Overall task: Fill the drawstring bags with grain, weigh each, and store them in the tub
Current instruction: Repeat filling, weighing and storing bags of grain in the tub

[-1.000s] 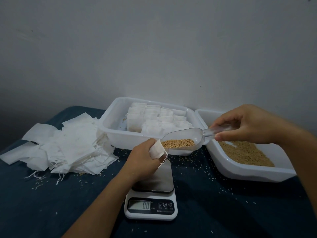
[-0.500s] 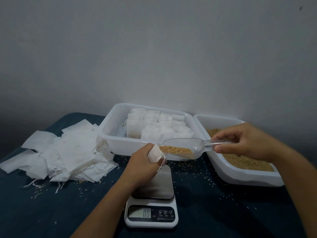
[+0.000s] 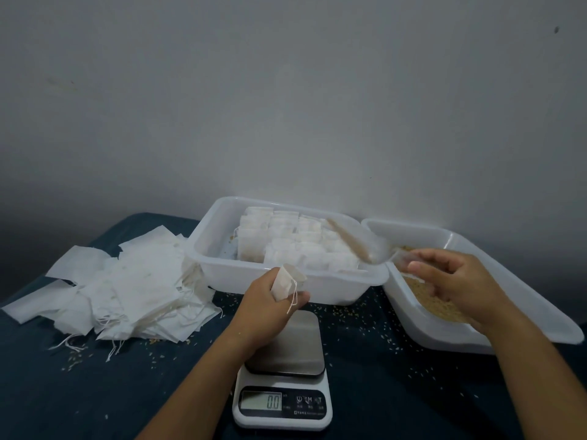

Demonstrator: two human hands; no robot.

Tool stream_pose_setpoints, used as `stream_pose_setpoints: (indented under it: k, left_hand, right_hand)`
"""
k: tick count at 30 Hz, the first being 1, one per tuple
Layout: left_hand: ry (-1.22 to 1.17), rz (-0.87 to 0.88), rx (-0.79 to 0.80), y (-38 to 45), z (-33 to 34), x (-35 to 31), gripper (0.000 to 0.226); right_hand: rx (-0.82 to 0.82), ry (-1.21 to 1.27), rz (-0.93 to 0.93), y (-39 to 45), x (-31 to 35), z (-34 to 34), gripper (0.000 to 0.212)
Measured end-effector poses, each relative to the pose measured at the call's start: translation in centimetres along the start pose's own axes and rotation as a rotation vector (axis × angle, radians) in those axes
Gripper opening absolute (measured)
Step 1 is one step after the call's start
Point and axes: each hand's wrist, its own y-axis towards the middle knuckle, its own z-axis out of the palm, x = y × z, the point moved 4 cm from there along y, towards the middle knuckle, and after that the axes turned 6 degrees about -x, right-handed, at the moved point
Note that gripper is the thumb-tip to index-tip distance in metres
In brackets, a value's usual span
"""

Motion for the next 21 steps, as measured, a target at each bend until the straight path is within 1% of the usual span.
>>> stream_pose_setpoints:
  k: [2,4,6,8,11,12,13,15,17,19,20,21]
  left_hand:
    - [-0.092,-0.055,0.013,-0.1,0.0,-0.1,0.016]
    - [-0.178,-0.112,0.024,-0.3,0.1,-0.4,0.017]
    - [-0.244,-0.169,0.041,-0.4,0.1,-0.6,0.027]
    - [-0.313,-0.196,0.094,-0.6,0.4,-0.8,0.034]
    - [-0.478,-0.254,0.185,-1.0,0.6,-1.0,0.028]
    - [-0.536,-0.275,0.212,-1.1,0.7,-1.1,0.025]
    - [-0.593,-0.293,0.239,-1.1,0.7,-1.2,0.025]
    - [-0.691,-0.328,0.282,-1.3,0.8,-1.3,0.033]
    - [-0.768,-0.358,0.314,-1.4,0.8,-1.5,0.036]
    - [-0.822,-0.378,0.346,-1.6,0.7,-1.8,0.038]
    - [-0.84,-0.387,0.365,-1.7,0.8,-1.9,0.039]
    - [-0.854,-0.395,0.387,-1.8,0.8,-2.0,0.039]
  right_hand:
    - [-0.186,-0.055,0.026,0.8,-1.2,-1.3,0.039]
    - [-0.352,-0.194,0.046,1.7,-2.7,-2.6,0.034]
    - [-0.411,-0.396,0.08,2.8,-4.2,-3.5,0.03]
    - [-0.368,-0.602,0.157,3.9,-5.7,-3.6,0.031]
    - [-0.248,-0.796,0.284,5.2,-7.9,-2.8,0.044]
    - [-0.2,-0.858,0.308,5.6,-8.5,-2.3,0.044]
    - [-0.149,-0.927,0.327,5.9,-9.0,-1.9,0.042]
    - [-0.07,-1.061,0.358,6.3,-9.3,-1.2,0.033]
    - [-0.035,-1.153,0.37,6.2,-9.2,-0.8,0.029]
    - [-0.071,-1.175,0.365,5.7,-8.6,-0.5,0.033]
    - [-0.141,-1.147,0.32,5.4,-7.8,-0.3,0.037]
    - [-0.23,-1.077,0.225,5.1,-6.7,0.1,0.039]
